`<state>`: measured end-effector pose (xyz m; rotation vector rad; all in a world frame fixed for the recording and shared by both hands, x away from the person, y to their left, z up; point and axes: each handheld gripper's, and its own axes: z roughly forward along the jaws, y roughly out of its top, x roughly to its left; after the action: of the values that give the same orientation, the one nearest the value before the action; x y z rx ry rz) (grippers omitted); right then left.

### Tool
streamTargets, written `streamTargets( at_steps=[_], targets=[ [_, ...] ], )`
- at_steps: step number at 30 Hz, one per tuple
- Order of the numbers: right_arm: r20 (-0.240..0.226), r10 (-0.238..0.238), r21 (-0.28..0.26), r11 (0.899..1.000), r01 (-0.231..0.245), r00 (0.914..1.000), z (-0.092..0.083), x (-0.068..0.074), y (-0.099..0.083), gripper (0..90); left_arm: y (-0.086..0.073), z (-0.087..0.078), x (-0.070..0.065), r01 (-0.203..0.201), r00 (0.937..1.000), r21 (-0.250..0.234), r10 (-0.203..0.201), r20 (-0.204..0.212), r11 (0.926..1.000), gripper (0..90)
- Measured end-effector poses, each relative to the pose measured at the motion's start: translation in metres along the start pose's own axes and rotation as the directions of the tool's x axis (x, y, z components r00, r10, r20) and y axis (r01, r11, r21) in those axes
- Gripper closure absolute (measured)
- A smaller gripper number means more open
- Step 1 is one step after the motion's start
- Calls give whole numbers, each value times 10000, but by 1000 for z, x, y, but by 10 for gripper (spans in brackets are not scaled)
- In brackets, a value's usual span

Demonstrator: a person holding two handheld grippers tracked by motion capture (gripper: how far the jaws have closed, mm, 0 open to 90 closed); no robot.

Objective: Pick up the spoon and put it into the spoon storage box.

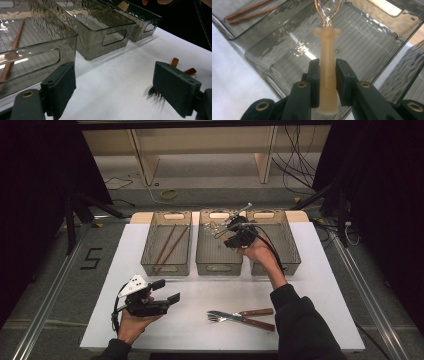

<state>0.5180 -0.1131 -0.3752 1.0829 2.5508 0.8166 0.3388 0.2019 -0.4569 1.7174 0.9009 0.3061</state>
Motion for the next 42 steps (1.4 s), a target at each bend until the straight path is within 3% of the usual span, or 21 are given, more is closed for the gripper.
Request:
streamTargets(
  at_steps=[8, 15, 19, 33, 42],
  targets=[
    [62, 64, 170, 9998, -65, 10000, 8, 0, 0, 753, 0, 0, 0, 14, 10000, 2, -14, -26, 10000, 177],
    [-195, 156, 195, 9997, -152, 9997, 12, 3, 1, 736, 0, 0, 0, 11, 10000, 9, -11, -14, 10000, 177],
    [-446, 81, 27, 10000, -80, 9990, 12, 5, 3, 624, 0, 0, 1, 21, 10000, 3, -21, -20, 10000, 177],
    [-727, -129, -606, 9981, 85, 9973, -22, 14, -9, 435, 0, 0, 1, 7, 10000, 40, -7, -27, 10000, 176],
    [-1397, -607, -585, 9969, 530, 9883, -38, 30, -31, 366, 0, 0, 1, 26, 10000, 17, -26, -31, 10000, 175]
  ],
)
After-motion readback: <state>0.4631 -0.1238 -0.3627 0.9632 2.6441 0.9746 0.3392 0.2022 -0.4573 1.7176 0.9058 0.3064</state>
